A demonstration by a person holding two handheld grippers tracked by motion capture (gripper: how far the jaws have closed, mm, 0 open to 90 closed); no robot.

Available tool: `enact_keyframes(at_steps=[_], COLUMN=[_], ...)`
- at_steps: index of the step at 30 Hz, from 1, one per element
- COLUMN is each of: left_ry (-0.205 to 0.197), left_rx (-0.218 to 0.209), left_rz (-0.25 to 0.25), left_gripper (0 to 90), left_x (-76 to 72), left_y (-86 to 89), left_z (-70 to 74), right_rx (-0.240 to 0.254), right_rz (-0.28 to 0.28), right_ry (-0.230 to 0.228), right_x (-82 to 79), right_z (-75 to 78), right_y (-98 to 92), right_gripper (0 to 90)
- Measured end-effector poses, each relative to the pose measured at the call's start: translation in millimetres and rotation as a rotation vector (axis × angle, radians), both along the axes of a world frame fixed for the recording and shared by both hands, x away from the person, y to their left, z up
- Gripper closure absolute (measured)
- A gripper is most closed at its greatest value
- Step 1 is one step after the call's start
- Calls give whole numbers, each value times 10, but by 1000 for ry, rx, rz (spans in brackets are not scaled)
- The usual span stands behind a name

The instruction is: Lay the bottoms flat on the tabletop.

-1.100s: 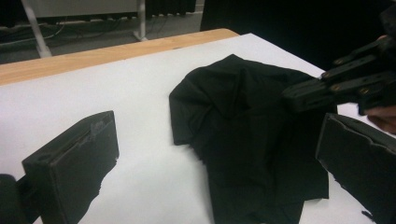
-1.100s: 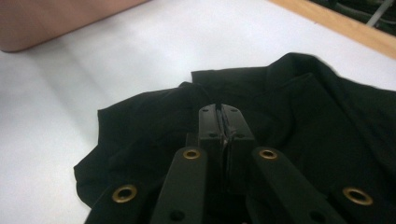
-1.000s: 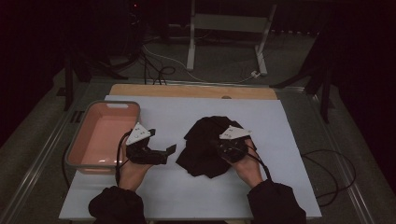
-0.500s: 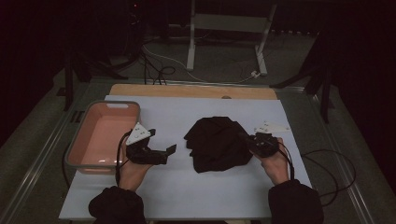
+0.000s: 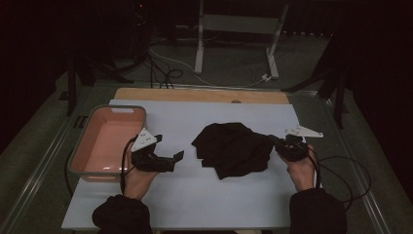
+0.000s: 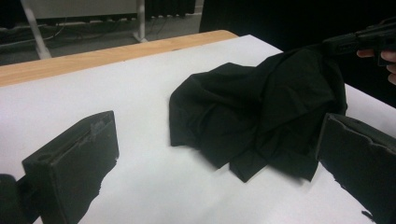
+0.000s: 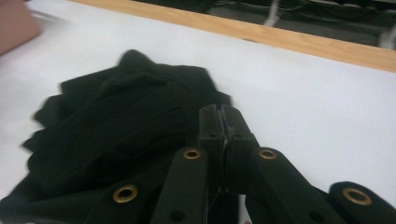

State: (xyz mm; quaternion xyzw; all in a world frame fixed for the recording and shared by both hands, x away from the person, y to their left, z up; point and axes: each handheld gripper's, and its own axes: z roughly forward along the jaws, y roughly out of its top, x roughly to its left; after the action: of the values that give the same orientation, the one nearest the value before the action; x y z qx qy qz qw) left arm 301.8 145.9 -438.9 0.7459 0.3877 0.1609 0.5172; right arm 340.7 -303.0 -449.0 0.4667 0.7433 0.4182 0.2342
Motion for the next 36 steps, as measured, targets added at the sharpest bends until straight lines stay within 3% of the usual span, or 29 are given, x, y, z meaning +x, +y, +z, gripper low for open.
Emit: enact_keyframes(at_steps=[4,7,11,15,26,36], left_ry=[-1,-1,-1,-2,-9,-10], left_rx=[2,3,3,3,1,-1], left_rz=[-3,-4,-2,-2,2,2], left_gripper=[0,0,0,0,0,0], left_x=[0,0,-2,-4,-13,-16], left_y=[-8,-12,-11,-10,-4,-9], left_z=[-2,-3,-3,-1,13,15], right_rx=[-7,-7,-8,-24,-29,-42], right_rz=[-53,-54,-50,-13,101,150], right_ry=[15,29,45,25,-2,21], right_x=[18,21,2,-80,-309,-380], right_z=[-36,-59,-58,-20,8,-102], right_y=[-83,-92,-38,75,393,564], right_gripper=[885,863,585,438,376,359])
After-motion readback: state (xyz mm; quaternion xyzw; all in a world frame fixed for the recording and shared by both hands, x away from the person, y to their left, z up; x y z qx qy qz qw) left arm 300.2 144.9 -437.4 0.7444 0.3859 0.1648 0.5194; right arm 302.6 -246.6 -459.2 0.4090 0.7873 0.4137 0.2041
